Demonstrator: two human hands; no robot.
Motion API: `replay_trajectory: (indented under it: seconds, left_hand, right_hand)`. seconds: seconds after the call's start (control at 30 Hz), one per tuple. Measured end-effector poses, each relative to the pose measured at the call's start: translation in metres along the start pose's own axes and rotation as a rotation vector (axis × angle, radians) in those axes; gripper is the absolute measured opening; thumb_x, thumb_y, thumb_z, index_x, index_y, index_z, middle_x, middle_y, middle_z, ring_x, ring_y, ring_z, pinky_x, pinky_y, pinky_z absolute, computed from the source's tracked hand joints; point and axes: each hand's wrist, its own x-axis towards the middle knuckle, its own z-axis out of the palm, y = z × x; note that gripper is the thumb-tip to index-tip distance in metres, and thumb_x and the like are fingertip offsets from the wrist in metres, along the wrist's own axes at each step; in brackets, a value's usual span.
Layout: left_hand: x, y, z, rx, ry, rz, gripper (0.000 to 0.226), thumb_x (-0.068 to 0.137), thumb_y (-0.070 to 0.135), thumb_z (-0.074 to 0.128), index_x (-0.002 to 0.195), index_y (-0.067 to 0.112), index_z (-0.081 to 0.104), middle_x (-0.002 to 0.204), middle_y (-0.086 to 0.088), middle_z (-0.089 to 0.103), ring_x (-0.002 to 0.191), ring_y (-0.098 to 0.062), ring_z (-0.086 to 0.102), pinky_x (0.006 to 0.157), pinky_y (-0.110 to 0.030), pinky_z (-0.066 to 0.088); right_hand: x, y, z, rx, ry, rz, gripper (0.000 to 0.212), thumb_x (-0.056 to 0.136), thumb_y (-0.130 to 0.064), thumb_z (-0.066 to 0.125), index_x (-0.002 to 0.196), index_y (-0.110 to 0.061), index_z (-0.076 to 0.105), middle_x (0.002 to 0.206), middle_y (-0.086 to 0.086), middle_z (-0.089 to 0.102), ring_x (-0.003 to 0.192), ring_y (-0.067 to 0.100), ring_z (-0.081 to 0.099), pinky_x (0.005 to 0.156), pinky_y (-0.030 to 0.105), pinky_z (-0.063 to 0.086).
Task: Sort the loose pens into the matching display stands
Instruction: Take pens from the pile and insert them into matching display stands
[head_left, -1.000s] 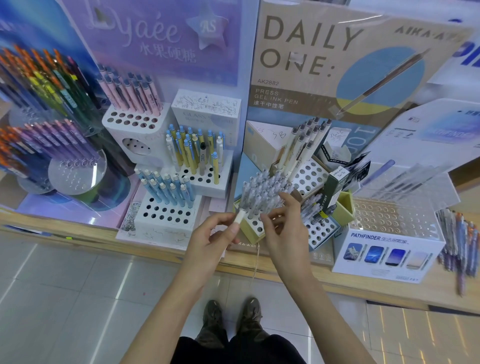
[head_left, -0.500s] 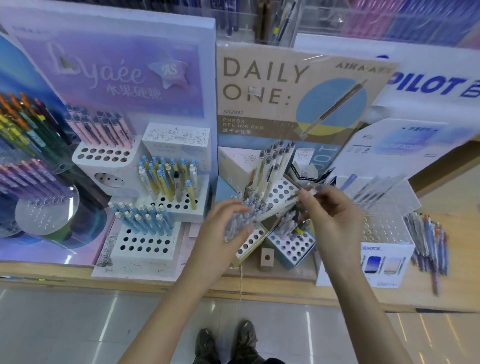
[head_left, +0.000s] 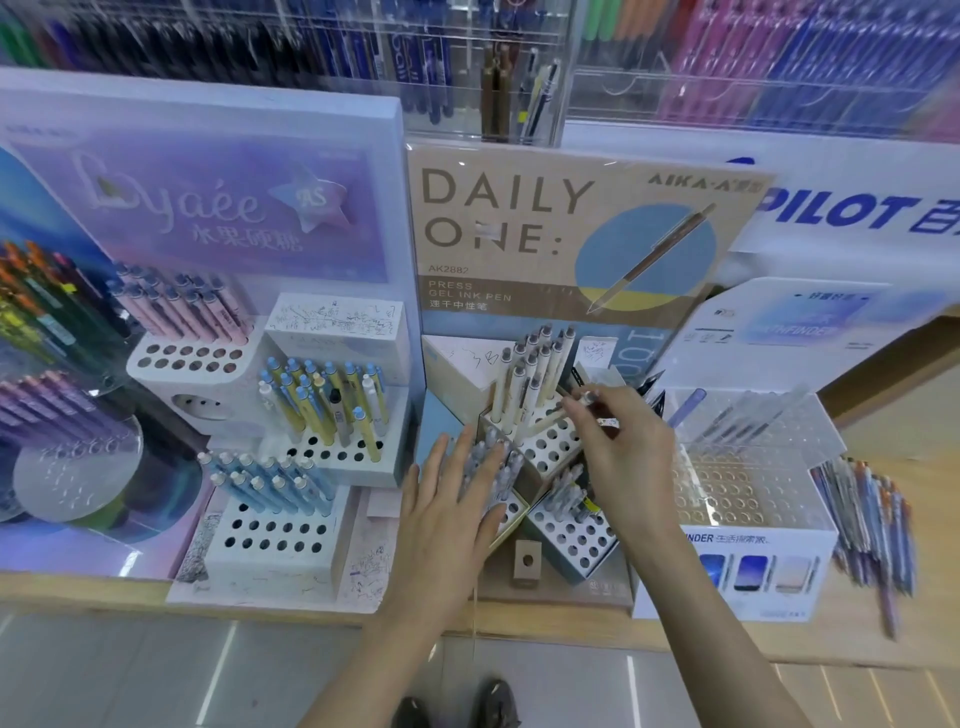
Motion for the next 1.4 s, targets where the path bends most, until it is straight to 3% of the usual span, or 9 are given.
replay_trajectory:
  seconds: [0.2,0.33,0.6,0.7,0.8,0.93,1.17,1.27,1.4]
  left_hand:
    - [0.0,-0.001,-0.001,-0.004,-0.003,0.003,0.052,0.094,0.035,0.04,0.145,0.027,0.029,0.152,-0.006,0.032,0.14,-0.025,0.019,0.107,-0.045,0.025]
    - [0.002,0.0,-0.004,-0.025,0.0,0.015,0.059,0.089,0.03,0.052,0.143,0.026,0.03,0.15,-0.008,0.036,0.137,-0.026,0.023,0.106,-0.046,0.026]
    - [0.002,-0.003,-0.004,-0.116,0.009,0.017,0.064,0.086,0.023,0.065,0.143,0.025,0.036,0.151,-0.008,0.035,0.137,-0.025,0.021,0.108,-0.05,0.028]
    - [0.003,-0.003,-0.009,-0.226,-0.018,-0.005,0.052,0.092,0.036,0.048,0.142,0.028,0.039,0.152,-0.004,0.031,0.138,-0.022,0.017,0.109,-0.054,0.029]
    - [0.002,-0.003,-0.02,-0.302,-0.032,0.001,0.051,0.092,0.046,0.036,0.141,0.035,0.035,0.153,0.009,0.024,0.143,-0.01,0.007,0.116,-0.046,0.011]
    - [-0.013,0.015,-0.033,-0.366,0.02,0.153,0.037,0.092,0.033,0.043,0.123,0.021,0.06,0.134,0.008,0.048,0.129,-0.009,0.036,0.11,-0.026,0.023]
    - [-0.052,0.108,0.032,-0.673,-0.372,0.039,0.019,0.092,0.013,0.058,0.106,0.024,0.064,0.108,0.02,0.053,0.104,0.01,0.05,0.084,-0.006,0.04]
    - [-0.054,0.161,0.076,-0.736,-0.473,-0.061,0.032,0.09,0.002,0.059,0.101,0.032,0.058,0.107,0.011,0.057,0.102,0.017,0.049,0.077,-0.001,0.04]
    - [-0.041,0.234,0.126,-0.741,-0.514,-0.163,0.023,0.091,0.002,0.057,0.109,0.017,0.059,0.111,0.001,0.06,0.099,0.01,0.054,0.077,0.001,0.037]
  right_hand:
    - [0.02,-0.013,0.009,-0.15,-0.137,-0.081,0.016,0.089,-0.014,0.066,0.095,0.0,0.068,0.084,0.011,0.064,0.075,0.02,0.056,0.071,0.028,0.044]
    - [0.026,-0.016,0.013,-0.213,-0.248,-0.082,0.014,0.091,-0.01,0.06,0.098,-0.001,0.068,0.088,0.012,0.062,0.076,0.021,0.055,0.075,0.031,0.045]
    - [0.014,-0.018,0.017,-0.161,-0.207,0.057,0.009,0.091,-0.011,0.059,0.095,-0.008,0.067,0.092,0.007,0.062,0.081,0.02,0.061,0.075,0.03,0.047]
    - [0.004,-0.022,0.012,-0.078,-0.186,0.123,0.029,0.093,-0.011,0.058,0.121,-0.011,0.061,0.107,0.0,0.061,0.092,0.012,0.061,0.083,0.023,0.049]
    - [-0.025,-0.018,-0.01,0.024,-0.152,0.137,0.036,0.092,-0.007,0.058,0.127,-0.014,0.057,0.112,-0.004,0.059,0.1,0.004,0.057,0.085,0.013,0.047]
    - [-0.073,0.013,-0.058,0.029,-0.106,0.177,0.021,0.092,-0.007,0.057,0.11,-0.015,0.065,0.104,-0.01,0.062,0.097,-0.002,0.057,0.084,0.009,0.044]
    - [-0.145,0.11,-0.145,-0.022,-0.058,0.483,0.02,0.093,-0.006,0.055,0.106,-0.015,0.067,0.104,-0.006,0.066,0.094,0.004,0.06,0.079,0.005,0.042]
    - [-0.166,0.167,-0.183,-0.104,-0.06,0.557,0.021,0.093,-0.006,0.056,0.108,-0.015,0.067,0.104,-0.006,0.063,0.096,0.012,0.06,0.083,0.02,0.046]
    - [-0.168,0.237,-0.239,-0.098,-0.077,0.668,0.023,0.094,-0.007,0.054,0.114,-0.012,0.065,0.106,-0.004,0.062,0.096,0.009,0.056,0.077,0.007,0.038]
